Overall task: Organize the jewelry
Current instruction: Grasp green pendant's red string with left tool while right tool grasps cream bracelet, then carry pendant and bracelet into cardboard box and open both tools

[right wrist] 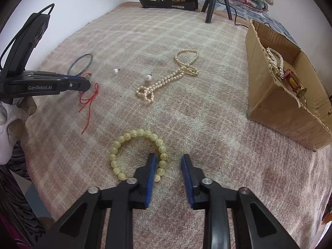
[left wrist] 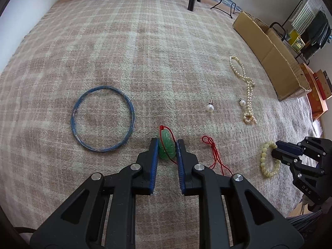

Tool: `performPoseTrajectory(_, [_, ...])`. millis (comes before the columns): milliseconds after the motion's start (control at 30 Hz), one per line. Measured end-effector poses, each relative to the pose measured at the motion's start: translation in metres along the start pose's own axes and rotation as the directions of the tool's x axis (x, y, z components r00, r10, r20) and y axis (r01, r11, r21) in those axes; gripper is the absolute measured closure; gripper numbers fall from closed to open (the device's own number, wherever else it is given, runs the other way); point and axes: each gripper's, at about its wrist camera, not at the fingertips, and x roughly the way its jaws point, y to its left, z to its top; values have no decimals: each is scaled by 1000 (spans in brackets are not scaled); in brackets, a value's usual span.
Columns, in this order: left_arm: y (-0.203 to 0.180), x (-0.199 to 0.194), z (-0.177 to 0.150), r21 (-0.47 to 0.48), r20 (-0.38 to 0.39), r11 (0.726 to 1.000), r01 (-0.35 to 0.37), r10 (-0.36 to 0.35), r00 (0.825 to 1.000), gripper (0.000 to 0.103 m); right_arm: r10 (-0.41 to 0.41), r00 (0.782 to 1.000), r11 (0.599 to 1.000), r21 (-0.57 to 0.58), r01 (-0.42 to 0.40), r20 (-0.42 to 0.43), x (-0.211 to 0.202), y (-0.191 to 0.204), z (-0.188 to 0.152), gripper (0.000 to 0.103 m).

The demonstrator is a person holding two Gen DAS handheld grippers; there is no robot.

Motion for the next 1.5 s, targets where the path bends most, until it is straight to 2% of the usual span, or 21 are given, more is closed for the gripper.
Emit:
performPoseTrajectory(67, [1,-2,0,-3,5,1000,0,0,1000,87,2,1000,1000,-5,-2,3,-1,2,1,98])
performPoseTrajectory(433, [7,-32,9,-26,80,1000,18,-16,997,87,-35,992,999,-19,37,118,-38,8,16,98])
performPoseTrajectory(900, [-3,-80,25,-33,174,997,71,-64,983,88,-93,960,995,-4,98,265,-95,-2,31,98])
performPoseTrajectory(1233, [-29,-104,41,15,220,994,104,-105,970,87,-167,923,985,97,142,348,-135,-40,33,98])
performPoseTrajectory(1500, [-55,-116,58,51,252,990,134,-143,957,87,-231,898,967,189,170,374,-153,-78,29,98])
